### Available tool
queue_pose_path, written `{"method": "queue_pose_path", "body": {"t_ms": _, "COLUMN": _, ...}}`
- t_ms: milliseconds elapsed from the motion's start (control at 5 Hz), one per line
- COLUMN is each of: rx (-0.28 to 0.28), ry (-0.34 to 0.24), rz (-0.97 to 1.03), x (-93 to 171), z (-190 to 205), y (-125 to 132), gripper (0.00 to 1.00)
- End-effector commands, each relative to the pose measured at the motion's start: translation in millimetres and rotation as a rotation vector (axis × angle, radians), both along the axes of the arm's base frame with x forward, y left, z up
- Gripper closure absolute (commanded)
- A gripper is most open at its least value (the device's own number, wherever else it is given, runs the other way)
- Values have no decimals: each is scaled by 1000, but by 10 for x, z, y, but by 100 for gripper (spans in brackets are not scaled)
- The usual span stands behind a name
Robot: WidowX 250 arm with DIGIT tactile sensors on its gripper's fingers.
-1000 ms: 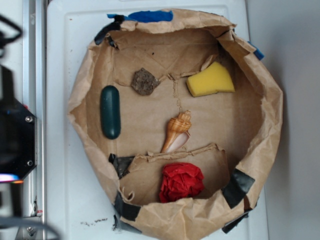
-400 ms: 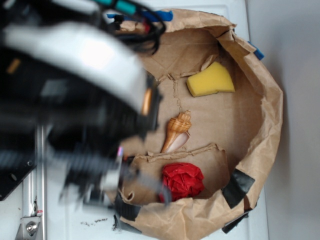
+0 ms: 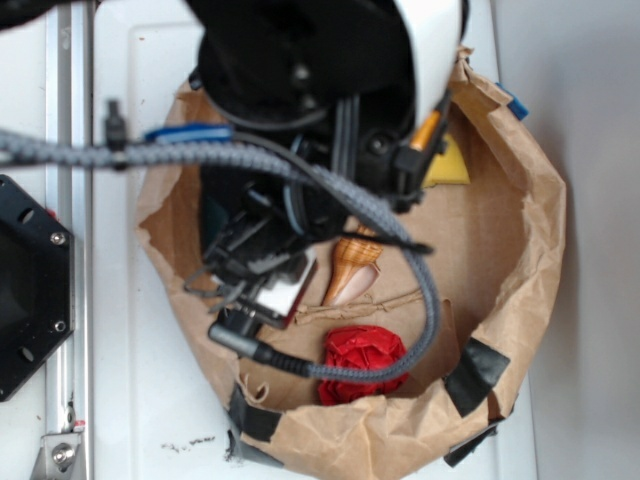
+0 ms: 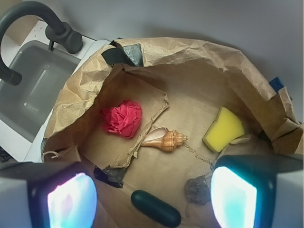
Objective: Grab the rock.
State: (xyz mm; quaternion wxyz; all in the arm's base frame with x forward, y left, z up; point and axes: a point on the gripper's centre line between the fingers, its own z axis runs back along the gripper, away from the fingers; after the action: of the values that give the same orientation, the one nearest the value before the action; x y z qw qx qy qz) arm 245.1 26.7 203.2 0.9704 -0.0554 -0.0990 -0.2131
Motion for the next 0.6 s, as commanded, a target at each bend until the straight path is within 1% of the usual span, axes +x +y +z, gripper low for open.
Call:
{"method": "queue_pose_path", "body": {"t_ms": 0, "rx": 10, "ry": -55, "rz": 27, "x": 46, "z": 157, "y": 33, "gripper": 0}}
{"method": "queue_pose_path", "body": {"t_ms": 200, "rx": 192, "ry": 31, "rz": 155, "x": 214, "z": -343, "y": -43, "gripper": 0}}
{"method": "queue_pose_path", "body": {"t_ms": 400, "rx": 271, "ry": 89, "rz": 145, "x": 246, "z": -859, "y": 53, "gripper": 0}}
